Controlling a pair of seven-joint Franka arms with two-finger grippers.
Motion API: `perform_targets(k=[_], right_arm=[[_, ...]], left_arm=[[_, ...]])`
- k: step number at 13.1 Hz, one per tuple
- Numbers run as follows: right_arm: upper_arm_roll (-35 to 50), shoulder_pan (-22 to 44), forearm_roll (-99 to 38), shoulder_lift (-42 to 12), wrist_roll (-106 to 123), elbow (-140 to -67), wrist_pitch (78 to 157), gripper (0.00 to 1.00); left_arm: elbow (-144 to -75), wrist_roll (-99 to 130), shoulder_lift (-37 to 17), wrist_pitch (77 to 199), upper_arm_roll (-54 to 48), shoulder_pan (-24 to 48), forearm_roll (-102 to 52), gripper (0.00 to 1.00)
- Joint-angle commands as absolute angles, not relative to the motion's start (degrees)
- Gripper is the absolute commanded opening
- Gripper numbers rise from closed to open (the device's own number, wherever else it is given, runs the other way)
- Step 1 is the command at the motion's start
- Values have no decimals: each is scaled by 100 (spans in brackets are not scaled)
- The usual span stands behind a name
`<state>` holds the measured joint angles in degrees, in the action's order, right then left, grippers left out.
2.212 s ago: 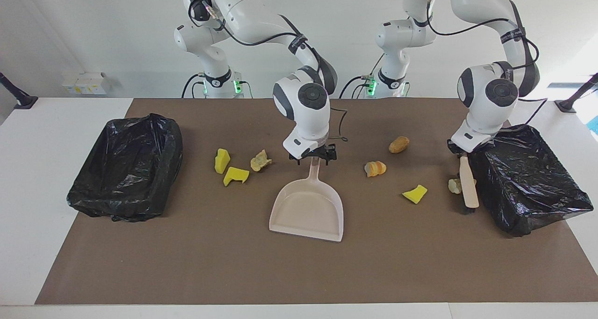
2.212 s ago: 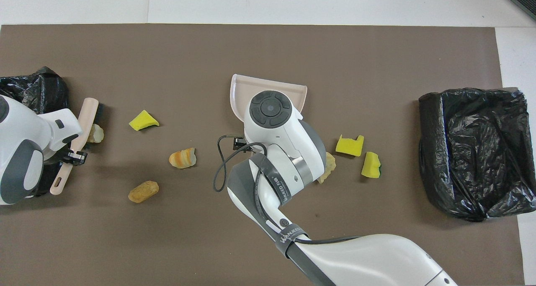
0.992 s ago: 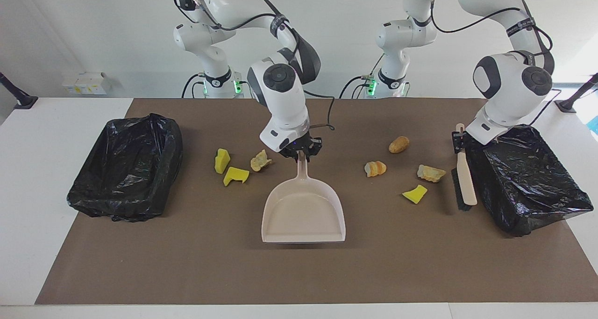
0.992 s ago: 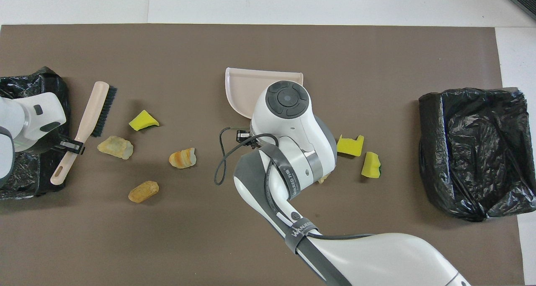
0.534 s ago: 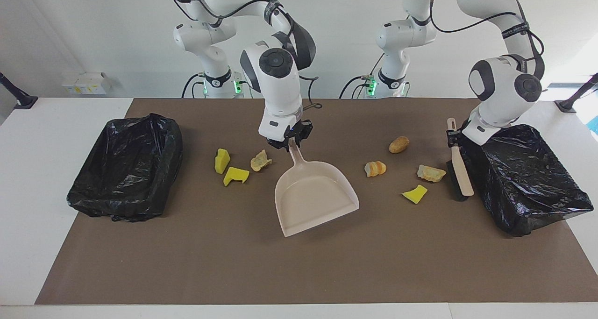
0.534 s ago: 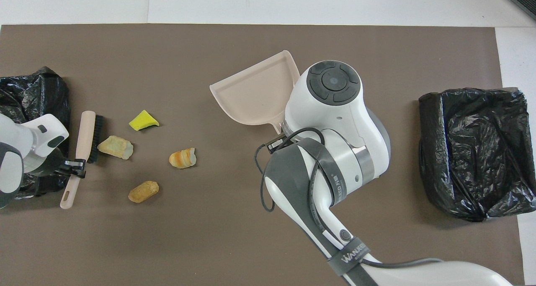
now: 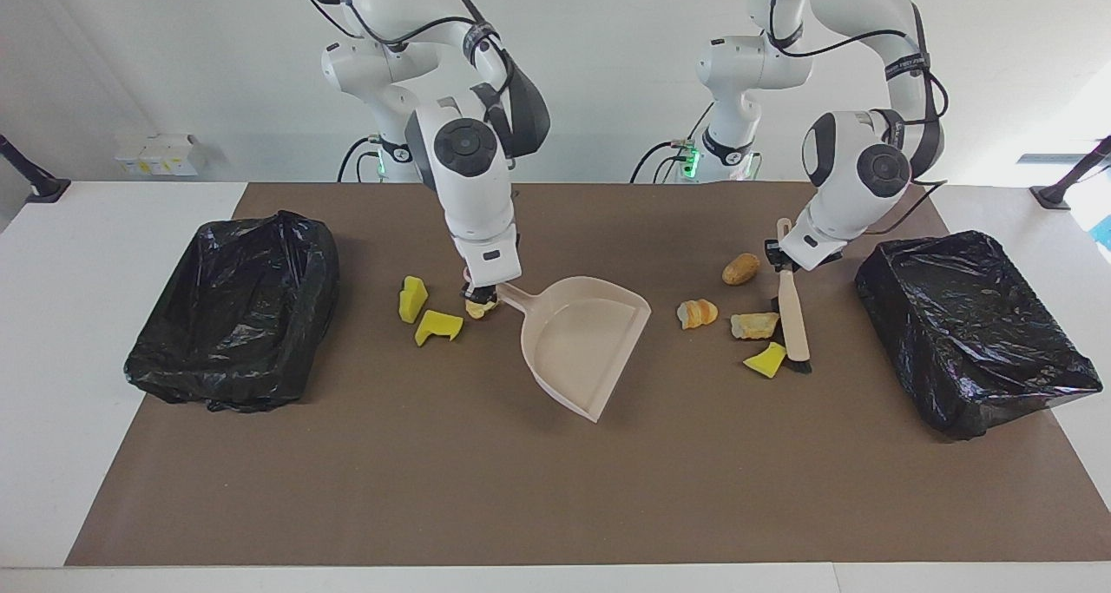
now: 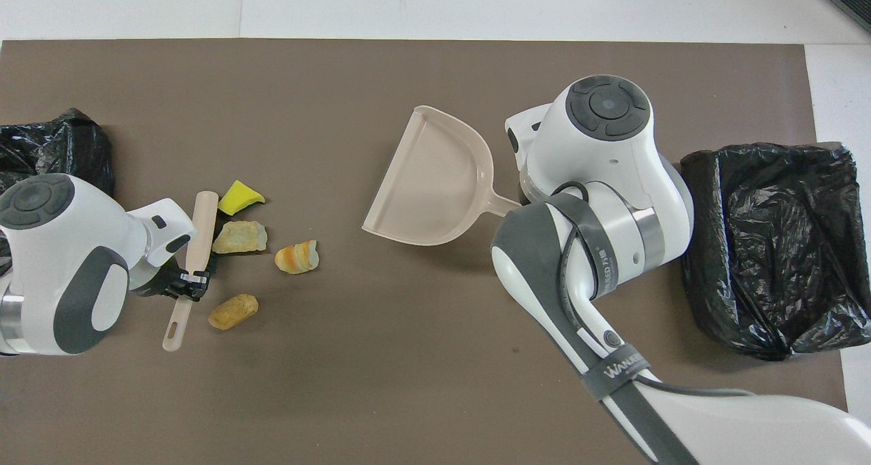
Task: Sweep and dump trash in bin
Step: 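Lower the dustpan with the right gripper while the left gripper brushes trash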
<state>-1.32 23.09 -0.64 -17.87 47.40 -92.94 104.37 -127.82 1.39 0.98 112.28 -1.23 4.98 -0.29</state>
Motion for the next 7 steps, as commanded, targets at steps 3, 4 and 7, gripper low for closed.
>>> perform_targets(k=[3, 4, 7], right_arm=[[-70, 2346, 517, -1740, 6792, -9448, 10398, 0], [-62, 2434, 745, -1723, 6785, -9457, 10258, 0], [-70, 2855, 843, -1661, 6016, -9675, 9845, 0]], left_arm=[[-12991, 382, 264, 11250, -18, 695, -545, 0], [-12947, 13, 229, 11302, -9, 651, -536, 0], [-13086, -53, 290, 11461, -9, 554, -457, 0]])
